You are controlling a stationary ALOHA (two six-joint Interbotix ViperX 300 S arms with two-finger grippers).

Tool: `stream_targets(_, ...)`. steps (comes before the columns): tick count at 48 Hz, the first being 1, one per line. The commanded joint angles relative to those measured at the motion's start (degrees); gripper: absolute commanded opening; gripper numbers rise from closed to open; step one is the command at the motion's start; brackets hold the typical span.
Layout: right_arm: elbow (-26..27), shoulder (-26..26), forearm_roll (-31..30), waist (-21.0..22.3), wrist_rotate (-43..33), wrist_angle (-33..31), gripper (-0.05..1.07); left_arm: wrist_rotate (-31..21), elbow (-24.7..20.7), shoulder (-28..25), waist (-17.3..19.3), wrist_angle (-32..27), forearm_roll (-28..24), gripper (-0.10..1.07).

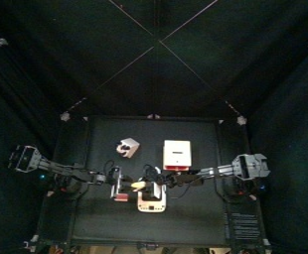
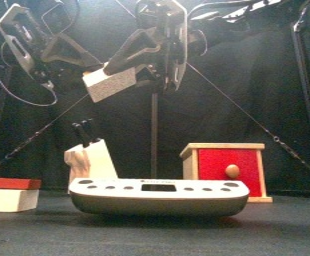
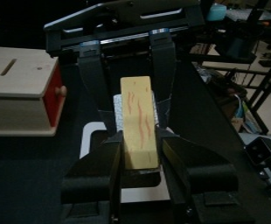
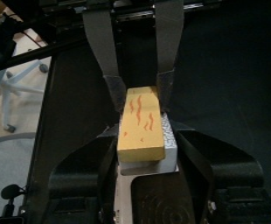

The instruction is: Remove egg from rice

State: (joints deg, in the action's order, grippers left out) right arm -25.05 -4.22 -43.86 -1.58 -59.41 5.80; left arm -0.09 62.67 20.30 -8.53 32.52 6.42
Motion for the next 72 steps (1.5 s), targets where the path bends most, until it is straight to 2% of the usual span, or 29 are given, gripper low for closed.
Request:
stream_targets(1,0.7,1.1,0.2,0.3,-0.1,0.3,0.32,0.2,-1.7,0.1,0.1,1.0,-0.1,0.32)
stream_targets(31,-1.3,2.5,0.2,-0.1,-0.2,0.4,0.32,0.2,-1.6,0.1,0.2,1.0,-0.1,0.32)
stream_targets(59,-6.3,7.7,0.3,-1.2,-0.3,0.4,0.32,0.2,-1.0,0.5,0.4,1.0,-0.1,0.32)
stream_targets(72,-9.4,10.5,2.9,-1.3,-0.1,1.1,0.32,0.2,-0.4,1.1,0.4,1.0,-0.1,0.32)
